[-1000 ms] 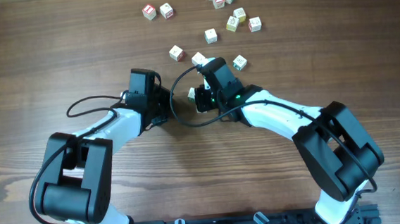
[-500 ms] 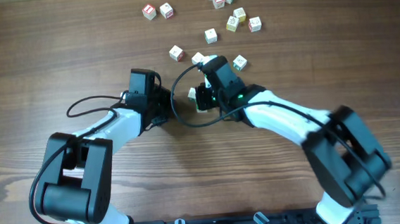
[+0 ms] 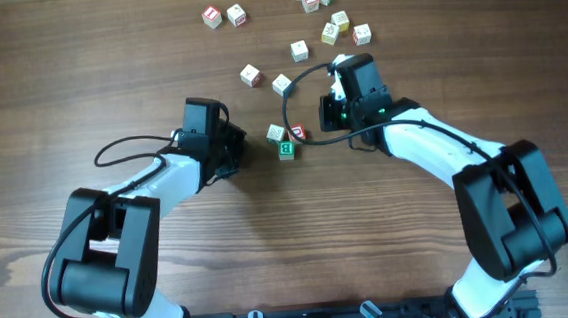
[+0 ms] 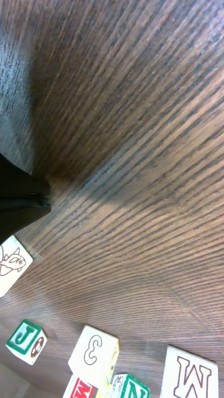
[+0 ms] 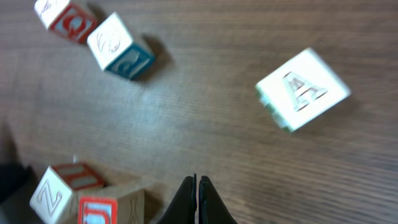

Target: Form a circle

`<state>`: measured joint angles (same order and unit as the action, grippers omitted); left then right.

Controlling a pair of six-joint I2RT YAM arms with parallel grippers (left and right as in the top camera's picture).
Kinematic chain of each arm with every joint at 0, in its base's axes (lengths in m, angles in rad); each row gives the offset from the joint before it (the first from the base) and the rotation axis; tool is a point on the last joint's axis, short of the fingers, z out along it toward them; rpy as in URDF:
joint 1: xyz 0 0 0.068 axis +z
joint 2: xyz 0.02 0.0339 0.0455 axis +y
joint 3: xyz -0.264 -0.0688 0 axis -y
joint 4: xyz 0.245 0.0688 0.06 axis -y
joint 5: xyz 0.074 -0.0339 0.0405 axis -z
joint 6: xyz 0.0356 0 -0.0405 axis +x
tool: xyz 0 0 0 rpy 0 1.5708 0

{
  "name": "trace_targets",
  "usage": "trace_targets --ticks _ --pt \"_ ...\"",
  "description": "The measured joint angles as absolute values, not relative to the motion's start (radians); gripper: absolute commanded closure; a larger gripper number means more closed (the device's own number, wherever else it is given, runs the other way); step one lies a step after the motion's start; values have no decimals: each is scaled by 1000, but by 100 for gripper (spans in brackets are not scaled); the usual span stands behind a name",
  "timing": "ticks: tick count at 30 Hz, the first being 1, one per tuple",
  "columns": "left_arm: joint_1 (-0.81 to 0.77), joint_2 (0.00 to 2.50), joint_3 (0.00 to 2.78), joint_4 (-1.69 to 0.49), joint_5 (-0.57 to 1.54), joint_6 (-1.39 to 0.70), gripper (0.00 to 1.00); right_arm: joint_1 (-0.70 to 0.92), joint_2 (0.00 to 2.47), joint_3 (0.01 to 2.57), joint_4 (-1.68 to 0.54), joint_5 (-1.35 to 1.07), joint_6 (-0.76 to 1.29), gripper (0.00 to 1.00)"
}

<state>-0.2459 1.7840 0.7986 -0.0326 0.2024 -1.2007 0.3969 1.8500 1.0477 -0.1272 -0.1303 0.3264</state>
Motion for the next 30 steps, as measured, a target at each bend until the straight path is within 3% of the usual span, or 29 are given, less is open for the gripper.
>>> trace_targets --ticks 19,30 --pt "-250 1783 798 -28 180 -1201 96 357 1947 1047 -9 -296 300 95" --pt "-256 1783 798 -25 153 -1201 94 419 1736 1047 -28 -290 302 95"
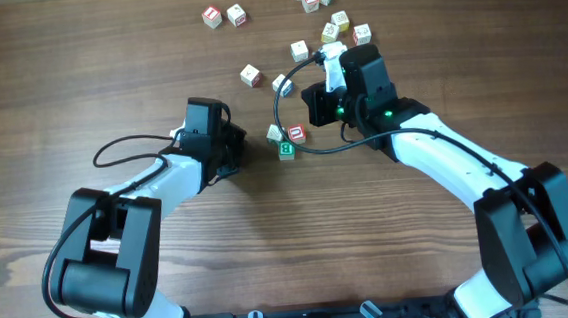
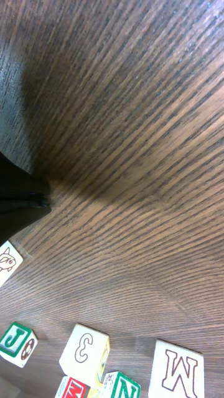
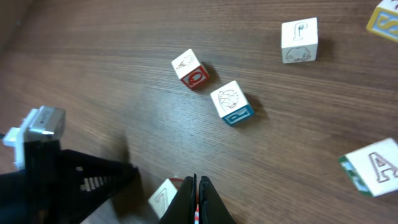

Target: Form a circle

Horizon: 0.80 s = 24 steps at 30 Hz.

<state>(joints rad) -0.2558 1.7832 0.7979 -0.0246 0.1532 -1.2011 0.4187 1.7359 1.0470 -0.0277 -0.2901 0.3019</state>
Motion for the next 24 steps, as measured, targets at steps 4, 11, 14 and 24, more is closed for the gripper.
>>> trace_targets --ticks 4,11,14,24 --pt "-256 1783 798 -22 154 -1201 91 373 1736 1036 -44 -345 319 95" --pt "-257 1783 798 -18 154 -1201 89 334 1736 909 130 -393 308 95" --pt "-257 1783 798 -17 154 -1201 87 334 1765 888 219 -463 308 95" --pt "-258 1783 799 -18 154 -1201 89 414 1837 884 304 -603 303 95"
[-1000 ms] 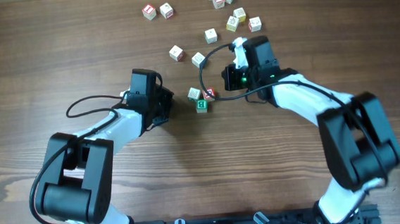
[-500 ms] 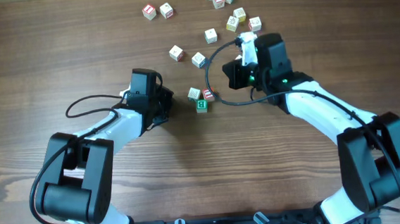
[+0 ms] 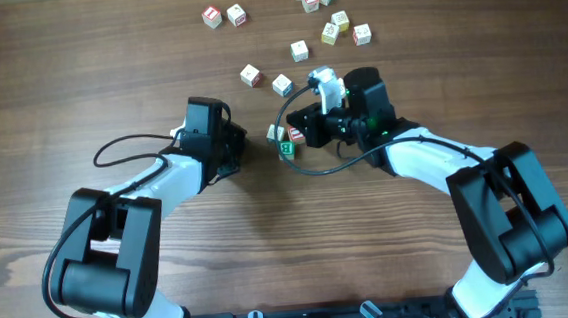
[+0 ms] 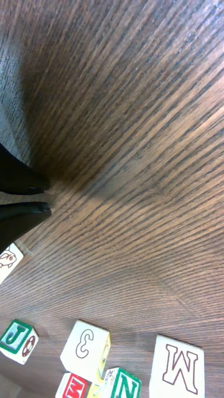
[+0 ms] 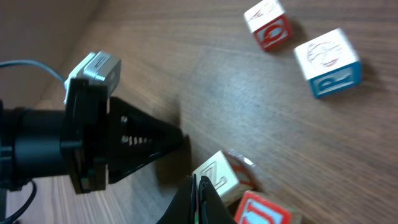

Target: Form a circle

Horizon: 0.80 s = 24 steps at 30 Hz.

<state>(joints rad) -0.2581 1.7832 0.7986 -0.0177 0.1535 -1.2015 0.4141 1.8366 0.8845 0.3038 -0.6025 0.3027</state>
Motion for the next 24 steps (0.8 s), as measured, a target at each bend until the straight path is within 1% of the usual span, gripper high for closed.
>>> trace_targets --ticks 12,24 --pt "-258 1783 799 -18 154 -1201 89 445 1837 884 191 -601 282 95" --pt "-262 1783 799 -17 146 -1202 88 484 1837 884 164 -489 282 95"
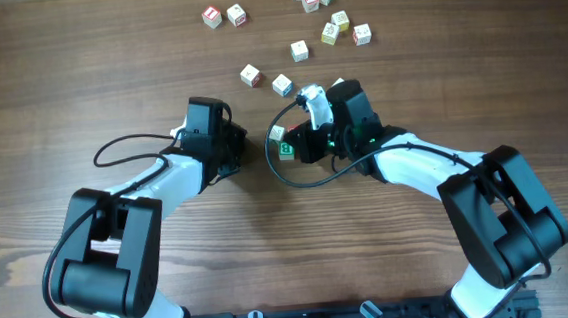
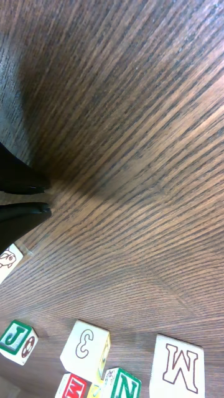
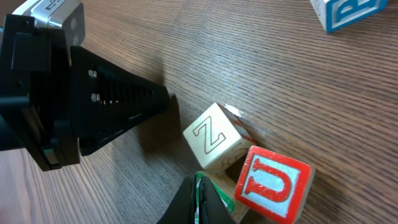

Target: Form a circle

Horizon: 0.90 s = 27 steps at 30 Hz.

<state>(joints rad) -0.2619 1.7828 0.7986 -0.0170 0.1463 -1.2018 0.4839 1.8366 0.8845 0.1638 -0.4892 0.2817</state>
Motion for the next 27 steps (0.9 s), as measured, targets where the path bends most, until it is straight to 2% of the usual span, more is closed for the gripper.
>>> trace_targets --ticks 10,19,27 --pt "-262 1783 799 -17 146 -1202 89 480 1837 884 173 -397 299 95" --pt "-262 1783 799 -17 146 -1202 89 404 1835 885 152 -289 348 95" --pt "-268 1782 799 -17 134 -1202 88 404 1847 885 196 -294 356 96"
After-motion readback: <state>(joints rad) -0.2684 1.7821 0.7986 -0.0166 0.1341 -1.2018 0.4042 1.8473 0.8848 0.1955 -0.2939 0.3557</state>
